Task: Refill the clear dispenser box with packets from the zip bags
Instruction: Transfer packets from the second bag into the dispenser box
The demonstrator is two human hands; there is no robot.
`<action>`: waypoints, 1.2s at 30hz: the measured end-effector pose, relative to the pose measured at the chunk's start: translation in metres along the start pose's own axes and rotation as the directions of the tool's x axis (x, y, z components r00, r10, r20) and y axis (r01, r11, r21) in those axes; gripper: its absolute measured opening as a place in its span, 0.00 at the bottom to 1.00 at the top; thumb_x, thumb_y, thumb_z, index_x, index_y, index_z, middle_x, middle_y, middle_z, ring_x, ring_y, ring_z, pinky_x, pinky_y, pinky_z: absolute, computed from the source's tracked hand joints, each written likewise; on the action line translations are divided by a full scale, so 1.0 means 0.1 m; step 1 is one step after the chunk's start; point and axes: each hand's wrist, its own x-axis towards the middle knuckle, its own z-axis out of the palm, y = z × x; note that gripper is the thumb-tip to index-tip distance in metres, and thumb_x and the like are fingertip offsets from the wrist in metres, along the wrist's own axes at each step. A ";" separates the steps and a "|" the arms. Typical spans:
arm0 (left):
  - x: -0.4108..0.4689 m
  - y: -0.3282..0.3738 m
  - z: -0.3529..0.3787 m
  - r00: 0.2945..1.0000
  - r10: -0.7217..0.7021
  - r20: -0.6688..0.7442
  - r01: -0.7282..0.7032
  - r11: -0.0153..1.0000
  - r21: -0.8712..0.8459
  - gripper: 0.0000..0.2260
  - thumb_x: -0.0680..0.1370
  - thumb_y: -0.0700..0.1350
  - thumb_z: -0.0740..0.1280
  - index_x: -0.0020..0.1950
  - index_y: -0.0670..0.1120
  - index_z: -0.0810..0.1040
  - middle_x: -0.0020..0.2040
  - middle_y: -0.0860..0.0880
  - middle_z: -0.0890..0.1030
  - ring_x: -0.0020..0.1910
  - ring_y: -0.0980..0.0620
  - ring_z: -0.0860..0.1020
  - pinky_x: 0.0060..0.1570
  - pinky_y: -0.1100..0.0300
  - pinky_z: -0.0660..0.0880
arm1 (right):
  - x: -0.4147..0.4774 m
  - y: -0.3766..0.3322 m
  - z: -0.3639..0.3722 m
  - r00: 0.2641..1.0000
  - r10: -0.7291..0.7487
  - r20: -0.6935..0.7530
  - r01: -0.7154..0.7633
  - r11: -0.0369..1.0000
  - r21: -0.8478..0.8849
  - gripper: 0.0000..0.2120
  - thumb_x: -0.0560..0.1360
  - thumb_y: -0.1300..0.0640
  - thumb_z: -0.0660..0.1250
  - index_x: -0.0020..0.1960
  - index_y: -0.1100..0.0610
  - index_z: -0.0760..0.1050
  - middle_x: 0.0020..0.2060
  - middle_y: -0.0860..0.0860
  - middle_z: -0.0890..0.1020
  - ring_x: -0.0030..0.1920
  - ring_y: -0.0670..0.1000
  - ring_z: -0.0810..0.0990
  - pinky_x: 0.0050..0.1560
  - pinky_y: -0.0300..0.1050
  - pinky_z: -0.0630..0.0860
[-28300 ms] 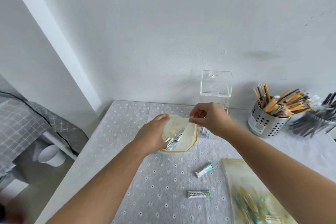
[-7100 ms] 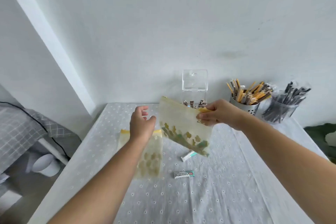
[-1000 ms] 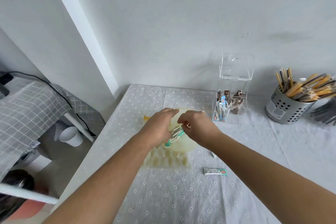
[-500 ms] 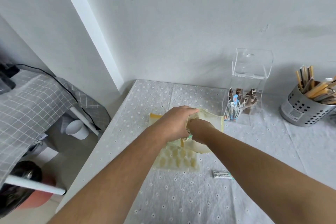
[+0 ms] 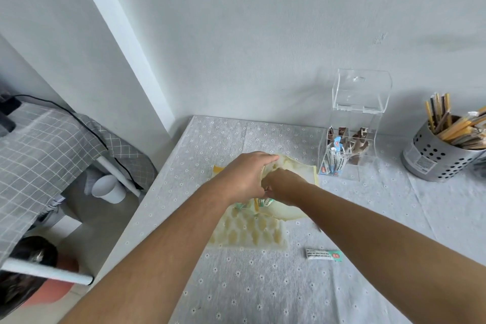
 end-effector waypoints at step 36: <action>-0.01 -0.21 0.07 1.000 -0.009 -0.008 0.009 0.998 -0.057 0.35 0.70 0.32 0.68 0.73 0.54 0.65 0.67 0.55 0.71 0.27 0.61 0.70 0.27 0.75 0.66 | -0.10 -0.14 -0.10 0.995 0.029 0.092 -0.050 0.970 0.238 0.15 0.74 0.54 0.69 0.57 0.61 0.77 0.49 0.56 0.79 0.45 0.52 0.74 0.42 0.44 0.70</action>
